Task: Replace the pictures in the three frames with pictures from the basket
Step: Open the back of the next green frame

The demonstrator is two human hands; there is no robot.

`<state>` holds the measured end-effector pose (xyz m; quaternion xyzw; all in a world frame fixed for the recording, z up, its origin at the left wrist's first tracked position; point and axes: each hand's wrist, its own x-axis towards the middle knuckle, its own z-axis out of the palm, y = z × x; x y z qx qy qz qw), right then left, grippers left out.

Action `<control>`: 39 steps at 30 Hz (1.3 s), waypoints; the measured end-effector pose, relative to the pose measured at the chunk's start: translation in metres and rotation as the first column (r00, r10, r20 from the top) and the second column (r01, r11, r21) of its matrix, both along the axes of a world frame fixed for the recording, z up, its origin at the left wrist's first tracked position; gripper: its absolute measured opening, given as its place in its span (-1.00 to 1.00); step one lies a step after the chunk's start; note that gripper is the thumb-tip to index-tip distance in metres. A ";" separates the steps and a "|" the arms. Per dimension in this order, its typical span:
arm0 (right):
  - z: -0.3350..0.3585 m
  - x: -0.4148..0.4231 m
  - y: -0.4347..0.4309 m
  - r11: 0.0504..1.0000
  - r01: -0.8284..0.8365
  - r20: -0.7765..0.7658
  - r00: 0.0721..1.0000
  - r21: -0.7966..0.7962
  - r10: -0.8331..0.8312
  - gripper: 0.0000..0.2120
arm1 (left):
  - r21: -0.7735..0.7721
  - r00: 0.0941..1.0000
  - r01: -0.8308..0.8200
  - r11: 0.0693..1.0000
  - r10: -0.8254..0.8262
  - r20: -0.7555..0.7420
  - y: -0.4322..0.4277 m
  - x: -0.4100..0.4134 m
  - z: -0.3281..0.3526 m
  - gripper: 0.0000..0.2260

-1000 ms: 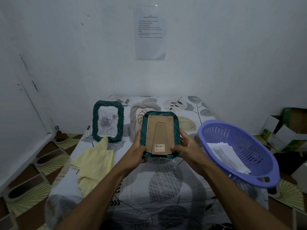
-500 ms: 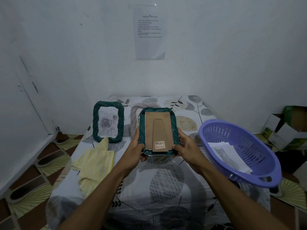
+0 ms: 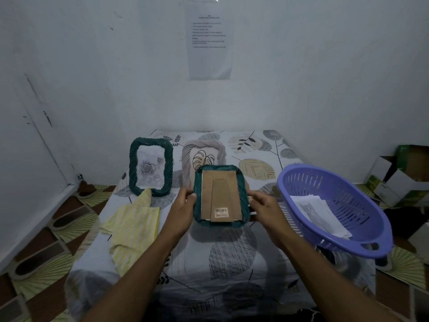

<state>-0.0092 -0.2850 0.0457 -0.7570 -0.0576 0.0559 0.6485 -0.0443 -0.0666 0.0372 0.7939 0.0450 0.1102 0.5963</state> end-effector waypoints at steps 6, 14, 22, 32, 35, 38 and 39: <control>-0.020 -0.005 -0.006 0.975 0.122 -0.028 0.991 -0.183 -0.129 -0.76 | 0.312 0.998 -0.058 0.948 0.054 0.020 0.008 -0.002 -0.031 -0.79; -0.022 -0.002 -0.027 0.839 0.176 0.062 0.984 -0.515 -0.169 -0.76 | 0.559 0.999 -0.026 0.829 0.040 -0.013 -0.020 0.008 -0.039 -0.82; -0.029 -0.007 -0.039 0.769 0.176 0.079 0.984 -0.615 -0.162 -0.87 | 0.743 0.997 -0.049 0.667 0.078 -0.005 -0.045 0.008 -0.043 -0.82; -0.030 -0.008 -0.028 0.684 0.198 0.265 0.964 -0.702 -0.007 -0.83 | 0.715 0.996 0.031 0.699 0.041 -0.084 -0.081 0.018 -0.032 -0.74; -0.031 -0.007 -0.023 0.683 0.129 0.222 0.974 -0.719 0.049 -0.80 | 0.628 0.993 0.035 0.777 0.045 -0.110 -0.087 0.018 -0.031 -0.79; -0.031 -0.005 -0.020 0.721 0.132 0.202 0.979 -0.680 0.011 -0.75 | 0.533 0.992 0.008 0.846 0.059 -0.110 -0.086 0.017 -0.030 -0.82; -0.029 -0.005 -0.019 0.751 0.143 0.198 0.980 -0.645 -0.016 -0.77 | 0.511 0.992 -0.001 0.860 0.065 -0.108 -0.085 0.017 -0.030 -0.83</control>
